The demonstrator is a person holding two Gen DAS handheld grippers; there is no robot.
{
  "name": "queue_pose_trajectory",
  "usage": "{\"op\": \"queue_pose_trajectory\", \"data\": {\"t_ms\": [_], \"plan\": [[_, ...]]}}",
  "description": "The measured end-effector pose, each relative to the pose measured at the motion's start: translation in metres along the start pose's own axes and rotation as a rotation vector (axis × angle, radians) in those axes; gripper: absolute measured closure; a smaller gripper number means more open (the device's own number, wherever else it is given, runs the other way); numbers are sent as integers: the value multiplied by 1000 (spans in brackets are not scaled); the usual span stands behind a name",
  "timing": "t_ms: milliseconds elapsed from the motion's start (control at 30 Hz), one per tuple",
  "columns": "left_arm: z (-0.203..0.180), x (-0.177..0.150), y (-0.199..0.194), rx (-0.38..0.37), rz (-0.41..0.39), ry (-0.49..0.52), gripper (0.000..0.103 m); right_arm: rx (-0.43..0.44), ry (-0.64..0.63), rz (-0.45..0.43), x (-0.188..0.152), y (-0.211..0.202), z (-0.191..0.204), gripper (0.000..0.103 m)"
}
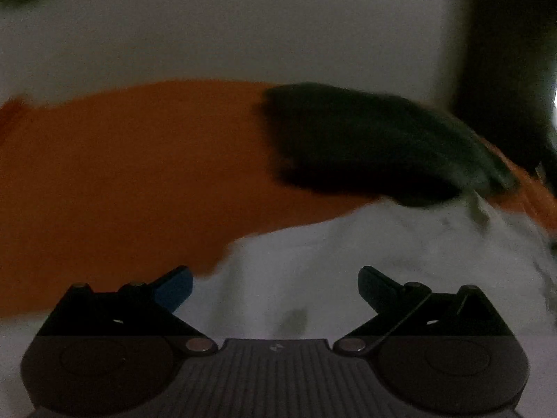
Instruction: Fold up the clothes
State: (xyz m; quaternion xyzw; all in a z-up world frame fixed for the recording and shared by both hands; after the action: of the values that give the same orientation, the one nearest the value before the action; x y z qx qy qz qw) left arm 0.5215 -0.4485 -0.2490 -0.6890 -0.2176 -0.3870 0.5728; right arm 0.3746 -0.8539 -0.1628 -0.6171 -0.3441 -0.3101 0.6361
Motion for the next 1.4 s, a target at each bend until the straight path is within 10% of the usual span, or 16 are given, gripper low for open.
{"op": "queue_pose_trajectory", "data": {"t_ms": [133, 267, 500, 700, 833, 933, 1033, 1133, 1233, 1400], "plan": [[0, -11, 57, 217, 109, 118, 0, -7, -15, 169, 12, 49, 8, 4], [36, -28, 58, 77, 75, -110, 0, -8, 71, 176, 7, 34, -49, 4], [18, -43, 68, 112, -25, -52, 0, -173, 225, 168, -43, -42, -168, 3], [24, -38, 70, 106, -30, -61, 0, -203, 142, 268, -60, -18, -170, 6], [27, -34, 72, 99, -36, -70, 0, -250, 46, 211, -55, -26, -163, 94], [31, -39, 62, 98, -41, -74, 0, -350, 23, 170, -53, -45, -166, 99], [32, -40, 61, 94, -44, -78, 0, -457, 73, 233, -66, -50, -193, 98], [35, -40, 60, 86, -48, -88, 0, -362, 184, 266, -80, -59, -220, 95], [36, -40, 59, 83, -49, -90, 0, -333, 440, 183, -83, -100, -262, 27], [36, -40, 60, 82, -53, -94, 0, -348, 749, 164, -121, -143, -334, 35]]}}
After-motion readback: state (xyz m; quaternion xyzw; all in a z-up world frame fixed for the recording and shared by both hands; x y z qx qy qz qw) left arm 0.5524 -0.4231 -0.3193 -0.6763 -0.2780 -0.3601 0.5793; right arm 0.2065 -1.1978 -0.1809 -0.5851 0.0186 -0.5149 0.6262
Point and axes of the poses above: each gripper's, at about its wrist camera, not at the fingertips, and y roughly the way its jaws point, z to its left, x to its top, the point moved 2 cm from there along y, roughly the way its jaws point, and after that the axes turned 2 degrees about -y, right-handed, at the moved point
